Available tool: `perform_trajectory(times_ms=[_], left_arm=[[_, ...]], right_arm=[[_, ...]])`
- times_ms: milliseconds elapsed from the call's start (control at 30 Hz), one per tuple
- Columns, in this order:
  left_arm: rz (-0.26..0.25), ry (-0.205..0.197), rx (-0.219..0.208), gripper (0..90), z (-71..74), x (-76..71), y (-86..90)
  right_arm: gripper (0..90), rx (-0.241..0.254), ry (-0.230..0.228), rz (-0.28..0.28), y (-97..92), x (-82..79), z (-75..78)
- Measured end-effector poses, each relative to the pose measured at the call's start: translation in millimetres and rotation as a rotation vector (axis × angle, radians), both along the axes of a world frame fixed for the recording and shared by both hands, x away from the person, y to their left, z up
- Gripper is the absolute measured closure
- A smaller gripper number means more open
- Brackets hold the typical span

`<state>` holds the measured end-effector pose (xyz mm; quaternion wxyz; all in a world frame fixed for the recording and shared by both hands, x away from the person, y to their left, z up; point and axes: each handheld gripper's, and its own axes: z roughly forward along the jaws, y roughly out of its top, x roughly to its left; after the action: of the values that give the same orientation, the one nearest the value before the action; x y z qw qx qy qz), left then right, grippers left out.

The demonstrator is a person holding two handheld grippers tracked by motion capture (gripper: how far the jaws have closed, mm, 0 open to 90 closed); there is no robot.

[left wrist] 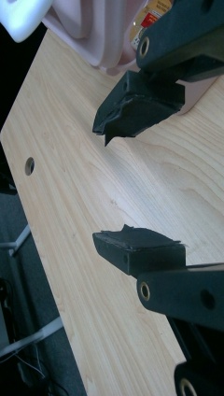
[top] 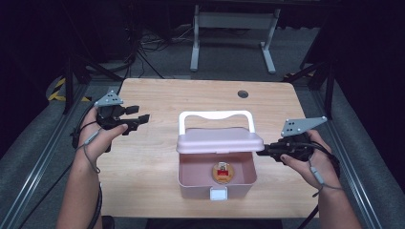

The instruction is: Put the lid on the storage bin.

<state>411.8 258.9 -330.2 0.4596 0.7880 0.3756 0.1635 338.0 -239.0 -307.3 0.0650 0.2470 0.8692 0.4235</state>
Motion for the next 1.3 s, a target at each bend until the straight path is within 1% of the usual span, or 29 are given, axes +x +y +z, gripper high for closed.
perform_trajectory(times_ms=[67, 133, 167, 233, 267, 333, 400, 433, 467, 533, 600, 633, 667, 700, 800, 833, 867, 1000, 1133, 1167, 1233, 1300], left_arm=[[0.004, 0.006, 0.000, 42.2, -0.7, 1.3, 0.2], [0.001, 0.003, 0.002, 42.3, -1.2, 2.5, 0.5], [0.004, 0.013, -0.009, 42.3, -2.2, 3.2, -0.4], [0.001, 0.009, -0.005, 42.3, -2.8, 4.1, -0.3], [0.002, 0.012, -0.004, 42.3, -3.8, 5.1, -0.2], [0.004, 0.015, -0.003, 42.3, -4.6, 5.9, 0.6], [0.008, 0.015, -0.009, 42.3, -5.1, 6.3, 1.2], [0.010, 0.016, -0.002, 42.4, -5.1, 6.8, 2.4], [0.016, 0.018, -0.010, 42.4, -6.5, 7.3, 3.9], [0.018, 0.019, -0.008, 42.5, -7.7, 8.5, 5.5], [0.020, 0.025, -0.011, 42.4, -8.3, 8.5, 5.8], [0.026, 0.035, -0.017, 42.4, -9.0, 8.2, 5.9], [0.026, 0.030, -0.010, 42.4, -9.8, 9.4, 7.0], [0.025, 0.029, -0.010, 42.4, -10.4, 10.0, 7.4], [0.026, 0.037, -0.007, 42.4, -10.8, 10.4, 8.0], [0.030, 0.042, -0.011, 42.4, -11.5, 10.5, 8.1], [0.029, 0.038, -0.014, 42.3, -12.0, 11.0, 8.3], [0.035, 0.049, -0.016, 42.1, -14.6, 12.4, 9.3], [0.038, 0.056, -0.016, 42.0, -17.1, 14.2, 11.3], [0.038, 0.061, -0.006, 42.0, -17.1, 14.4, 11.9], [0.040, 0.061, -0.017, 42.0, -18.7, 15.2, 11.8], [0.042, 0.063, -0.013, 42.0, -19.1, 15.6, 12.1]], right_arm=[[89.0, -0.008, 0.005, 0.005, 0.4, -2.4, 0.4], [89.0, -0.014, 0.006, 0.011, 0.8, -4.1, 0.5], [89.0, -0.018, 0.012, 0.012, 1.1, -4.9, 0.6], [89.0, -0.023, 0.014, 0.013, 1.5, -5.8, 0.7], [89.0, -0.035, 0.018, 0.022, 2.7, -7.4, 0.7], [89.0, -0.042, 0.031, 0.032, 3.7, -8.7, 0.6], [89.0, -0.046, 0.034, 0.035, 3.8, -9.0, 0.4], [89.0, -0.049, 0.047, 0.034, 3.8, -9.7, 0.4], [89.0, -0.051, 0.051, 0.036, 3.9, -9.9, 0.3], [89.0, -0.056, 0.056, 0.041, 4.1, -10.2, 0.2], [89.0, -0.065, 0.064, 0.043, 4.5, -10.8, 0.1], [89.0, -0.065, 0.064, 0.043, 4.5, -10.8, 0.1], [89.0, -0.082, 0.066, 0.045, 5.2, -11.5, -0.3], [89.0, -0.085, 0.072, 0.043, 5.6, -12.1, -0.2], [89.0, -0.095, 0.072, 0.047, 6.2, -12.6, -0.5], [89.0, -0.102, 0.082, 0.051, 6.8, -13.4, -0.7], [89.0, -0.106, 0.080, 0.052, 6.9, -13.5, -0.9], [88.9, -0.115, 0.089, 0.059, 7.4, -13.8, -1.4], [88.8, -0.139, 0.111, 0.064, 9.0, -14.9, -2.5], [88.8, -0.142, 0.113, 0.069, 9.3, -14.9, -2.8], [88.7, -0.146, 0.118, 0.074, 10.2, -15.2, -3.5], [88.7, -0.151, 0.121, 0.074, 10.7, -15.5, -3.6]])
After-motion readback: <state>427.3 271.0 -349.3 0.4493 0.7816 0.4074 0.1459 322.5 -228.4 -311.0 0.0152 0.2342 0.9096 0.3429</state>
